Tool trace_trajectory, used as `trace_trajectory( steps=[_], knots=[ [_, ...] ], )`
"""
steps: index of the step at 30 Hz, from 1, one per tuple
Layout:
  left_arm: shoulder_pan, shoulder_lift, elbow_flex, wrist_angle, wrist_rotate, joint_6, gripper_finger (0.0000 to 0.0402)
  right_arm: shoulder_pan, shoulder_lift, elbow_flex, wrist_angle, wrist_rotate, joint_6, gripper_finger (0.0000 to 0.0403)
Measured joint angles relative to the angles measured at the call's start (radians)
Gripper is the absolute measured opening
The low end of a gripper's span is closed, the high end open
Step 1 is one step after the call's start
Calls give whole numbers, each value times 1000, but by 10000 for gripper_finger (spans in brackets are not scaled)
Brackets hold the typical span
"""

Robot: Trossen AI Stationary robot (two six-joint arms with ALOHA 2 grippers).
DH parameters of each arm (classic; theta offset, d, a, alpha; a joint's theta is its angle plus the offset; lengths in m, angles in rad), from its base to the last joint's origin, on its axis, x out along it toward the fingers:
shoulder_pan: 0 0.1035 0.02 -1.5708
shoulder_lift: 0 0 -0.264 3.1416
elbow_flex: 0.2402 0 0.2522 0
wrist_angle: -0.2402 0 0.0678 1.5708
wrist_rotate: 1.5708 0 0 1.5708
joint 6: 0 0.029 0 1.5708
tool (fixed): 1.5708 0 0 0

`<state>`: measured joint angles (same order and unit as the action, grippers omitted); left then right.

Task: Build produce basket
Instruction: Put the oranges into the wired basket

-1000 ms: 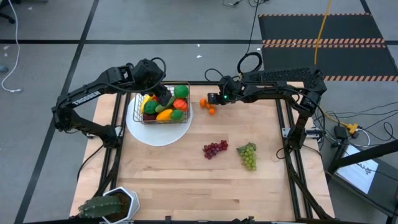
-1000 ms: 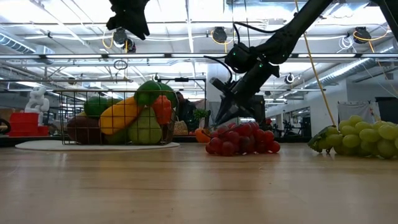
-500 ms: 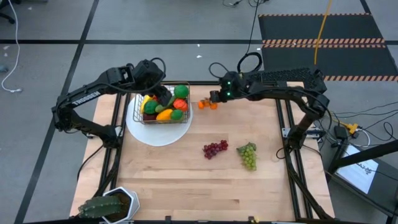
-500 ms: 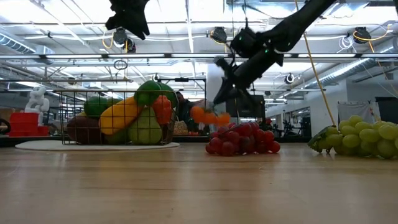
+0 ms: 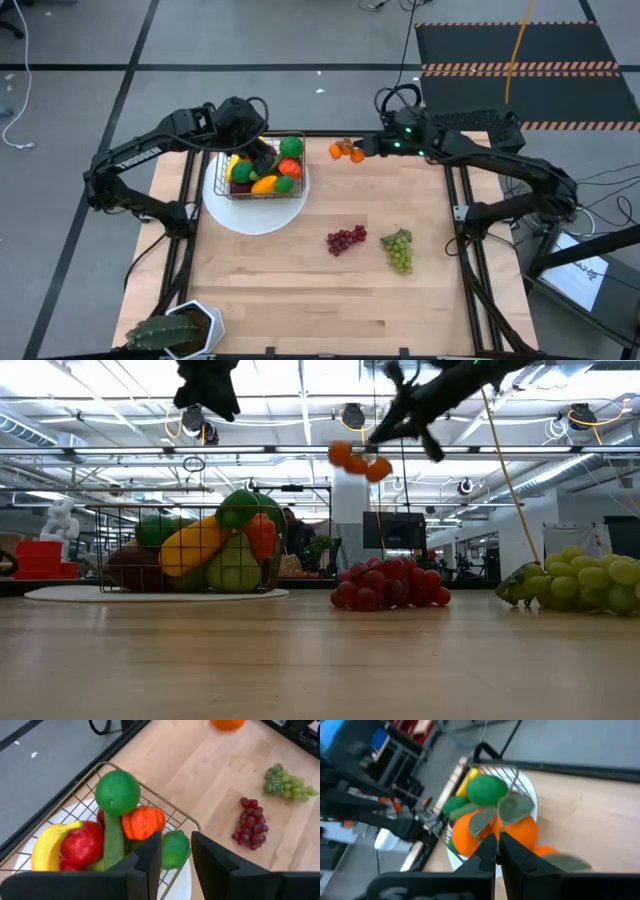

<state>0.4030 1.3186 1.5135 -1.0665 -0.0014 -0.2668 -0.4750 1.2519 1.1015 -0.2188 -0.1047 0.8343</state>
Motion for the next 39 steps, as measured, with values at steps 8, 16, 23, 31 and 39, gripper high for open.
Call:
trace_trajectory(
  steps=[8, 16, 23, 31, 39],
  knots=[
    [-21, 0, 0, -16, 3, 0, 106, 89, -166, 0, -16, 180, -59, 4],
    [-38, 0, 0, -77, 4, -92, 106, 104, -267, 0, 50, 183, -351, 5],
    [-68, 0, 0, -74, 4, -271, 106, 101, -313, 0, 76, 132, -670, 5],
    [-132, 0, 1, 60, 63, -417, 106, 102, -334, 0, 73, 14, -955, 5],
    [-196, -1, 1, 175, 65, -453, 106, 127, -336, 0, 71, -82, -1173, 4]
  ],
)
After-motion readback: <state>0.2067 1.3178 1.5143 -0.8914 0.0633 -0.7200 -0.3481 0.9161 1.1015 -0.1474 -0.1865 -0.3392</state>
